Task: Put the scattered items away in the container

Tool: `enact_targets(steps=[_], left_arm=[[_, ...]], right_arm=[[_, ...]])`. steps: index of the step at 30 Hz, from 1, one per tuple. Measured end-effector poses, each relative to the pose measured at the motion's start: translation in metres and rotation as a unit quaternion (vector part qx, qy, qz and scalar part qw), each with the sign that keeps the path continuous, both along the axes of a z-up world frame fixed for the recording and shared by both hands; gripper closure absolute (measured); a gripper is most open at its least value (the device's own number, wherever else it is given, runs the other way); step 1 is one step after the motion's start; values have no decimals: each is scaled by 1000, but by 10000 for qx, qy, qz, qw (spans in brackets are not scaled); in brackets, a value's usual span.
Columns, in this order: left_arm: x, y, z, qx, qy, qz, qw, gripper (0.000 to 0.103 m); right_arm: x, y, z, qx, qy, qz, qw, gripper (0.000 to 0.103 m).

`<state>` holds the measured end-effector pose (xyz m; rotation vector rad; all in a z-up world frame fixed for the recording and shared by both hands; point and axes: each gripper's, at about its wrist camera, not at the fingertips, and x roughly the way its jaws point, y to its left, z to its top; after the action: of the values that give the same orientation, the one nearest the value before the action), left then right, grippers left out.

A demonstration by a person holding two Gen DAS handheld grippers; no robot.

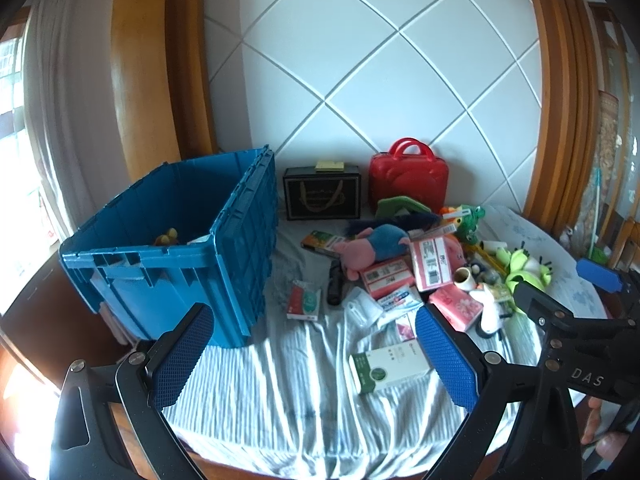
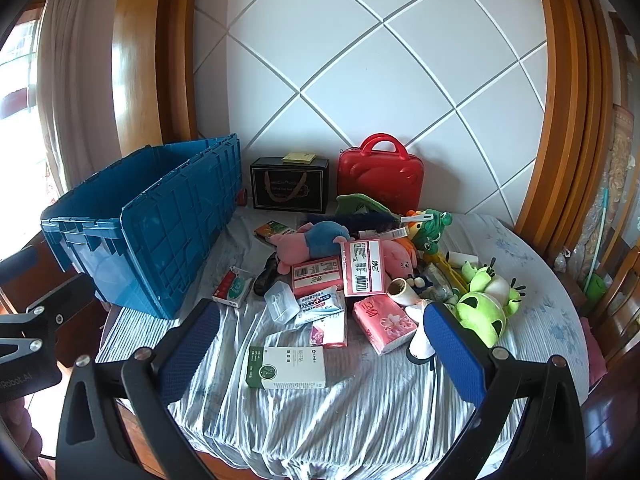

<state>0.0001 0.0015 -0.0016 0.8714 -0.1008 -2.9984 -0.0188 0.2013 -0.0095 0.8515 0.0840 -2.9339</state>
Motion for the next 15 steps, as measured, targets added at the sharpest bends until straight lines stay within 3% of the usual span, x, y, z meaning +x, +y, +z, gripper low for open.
enact_targets(steps=[15], left_arm=[[5,2,1,124,97,34,9999,1]], right_arm=[[1,5,1,-75,-13,-20,10000,0]])
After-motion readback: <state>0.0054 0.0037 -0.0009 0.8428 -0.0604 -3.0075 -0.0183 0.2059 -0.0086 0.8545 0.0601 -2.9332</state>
